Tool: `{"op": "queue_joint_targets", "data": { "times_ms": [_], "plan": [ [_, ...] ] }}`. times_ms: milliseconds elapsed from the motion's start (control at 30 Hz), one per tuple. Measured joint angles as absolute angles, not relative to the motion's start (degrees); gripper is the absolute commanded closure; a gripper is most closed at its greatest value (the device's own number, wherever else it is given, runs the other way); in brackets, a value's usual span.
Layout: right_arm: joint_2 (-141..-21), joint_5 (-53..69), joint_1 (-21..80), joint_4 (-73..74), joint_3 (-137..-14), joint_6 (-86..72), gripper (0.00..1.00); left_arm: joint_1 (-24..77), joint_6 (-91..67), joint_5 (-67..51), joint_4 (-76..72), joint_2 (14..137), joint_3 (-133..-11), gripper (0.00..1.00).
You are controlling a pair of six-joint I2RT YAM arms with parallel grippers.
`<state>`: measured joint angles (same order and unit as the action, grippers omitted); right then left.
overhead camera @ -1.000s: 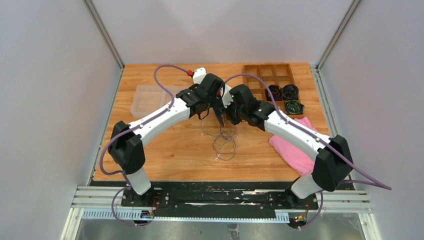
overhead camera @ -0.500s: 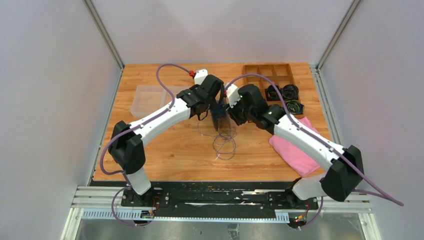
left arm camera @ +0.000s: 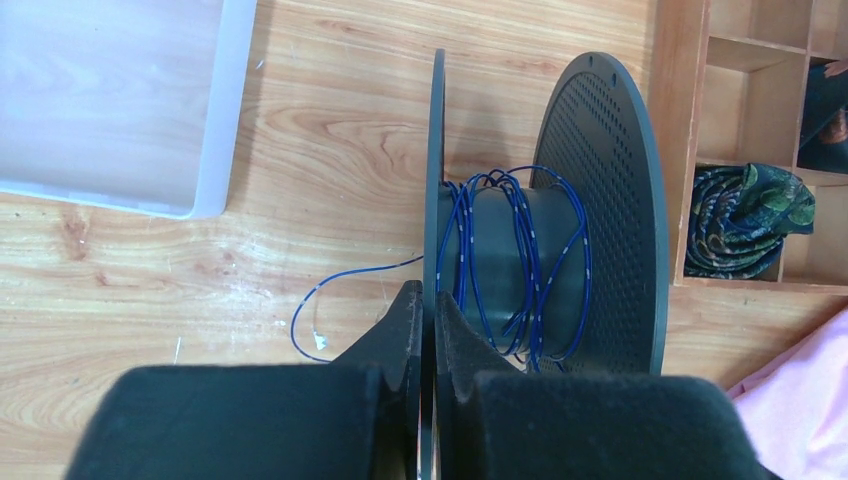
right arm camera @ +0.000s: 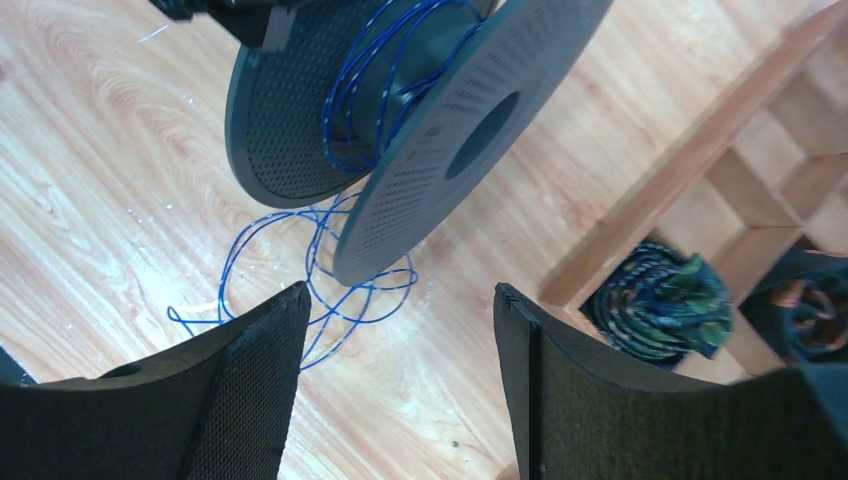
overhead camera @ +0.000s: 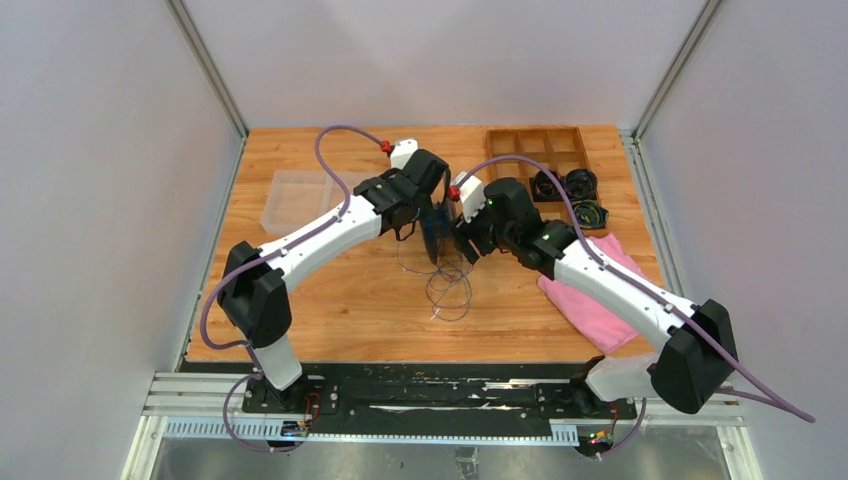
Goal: Wrap the cables
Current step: Wrap the cable around the cable reel.
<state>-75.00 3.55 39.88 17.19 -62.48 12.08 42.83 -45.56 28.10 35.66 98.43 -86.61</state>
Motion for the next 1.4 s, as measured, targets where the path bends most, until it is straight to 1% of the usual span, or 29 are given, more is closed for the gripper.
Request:
{"op": "queue_joint_targets", "data": {
  "times_ms": [133, 367, 567, 700, 1067, 1400],
  "plan": [
    [-77.3, 5.1, 39.9, 15.6, -61.1, 9.6, 0.32, 42.8, -45.6, 28.1, 36.4, 98.7, -87.2, 1.0],
    [-80.4, 4.5, 39.9, 11.7, -61.3, 5.0, 0.33, 42.8, -45.6, 27.6, 36.8, 98.8, -87.7, 1.0],
    [-84.0, 1.9, 39.9, 9.2, -62.5, 1.9, 0.38, 42.8, -45.6, 27.3, 37.0, 98.9, -87.8, 1.0],
    [-85.9, -0.4, 39.7, 8.8, -63.9, 0.3, 0.42, 42.8, -45.8, 27.1, 37.1, 98.9, -87.8, 1.0],
    [-88.2, -1.6, 39.0, 7.9, -66.1, -1.2, 0.45, 42.1, -47.1, 26.3, 37.1, 98.9, -87.8, 1.0],
    [-90.0, -1.6, 38.9, 7.4, -67.1, -1.3, 0.62, 41.7, -47.7, 25.4, 36.4, 98.9, -87.8, 1.0]
  ]
}}
